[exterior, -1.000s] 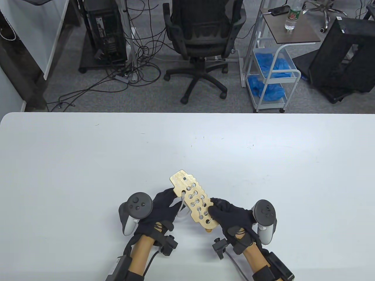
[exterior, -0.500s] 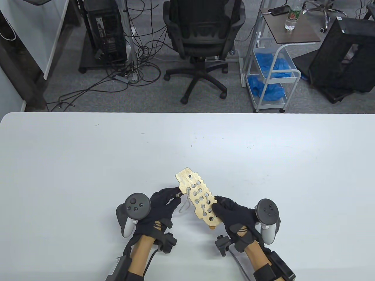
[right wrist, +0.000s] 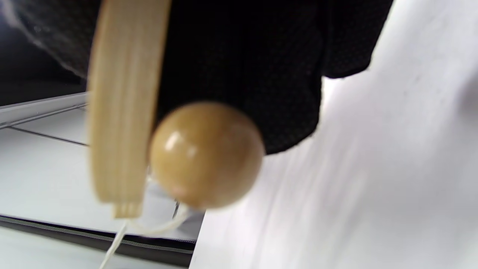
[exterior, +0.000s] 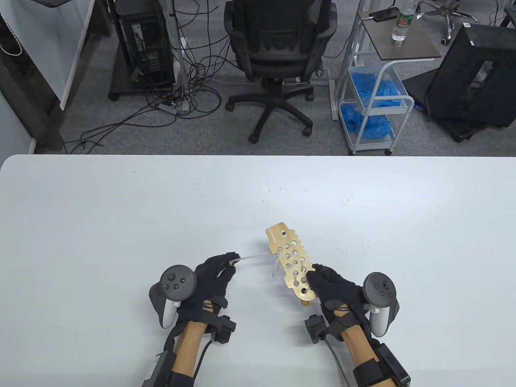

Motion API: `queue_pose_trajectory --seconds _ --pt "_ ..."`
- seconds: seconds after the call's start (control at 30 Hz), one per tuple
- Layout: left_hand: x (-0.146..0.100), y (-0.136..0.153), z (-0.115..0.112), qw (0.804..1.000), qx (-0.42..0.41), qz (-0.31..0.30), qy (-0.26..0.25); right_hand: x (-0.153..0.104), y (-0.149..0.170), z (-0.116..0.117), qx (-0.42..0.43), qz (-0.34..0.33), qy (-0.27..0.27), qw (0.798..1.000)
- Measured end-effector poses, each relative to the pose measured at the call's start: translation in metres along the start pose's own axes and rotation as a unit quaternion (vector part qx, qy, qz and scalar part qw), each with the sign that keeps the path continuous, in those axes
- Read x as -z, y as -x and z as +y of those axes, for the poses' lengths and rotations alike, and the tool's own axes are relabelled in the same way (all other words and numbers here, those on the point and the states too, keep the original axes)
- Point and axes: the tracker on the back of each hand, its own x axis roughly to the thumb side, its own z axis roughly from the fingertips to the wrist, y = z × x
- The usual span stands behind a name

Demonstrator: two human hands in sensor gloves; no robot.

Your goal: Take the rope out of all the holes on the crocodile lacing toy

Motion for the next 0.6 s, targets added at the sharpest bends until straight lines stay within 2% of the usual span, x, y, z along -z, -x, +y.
queue_pose_trajectory --seconds 0.27,0.6 --pt "-0.001 0.001 0.005 1.0 0.007 0.01 -0.014 0.004 0.006 -0.02 -0.009 0.035 0.05 0.998" --pt "-0.002 0.007 0.011 0.999 0.004 0.027 -0.041 0.007 0.013 -0.037 0.013 0.065 0.088 0.994"
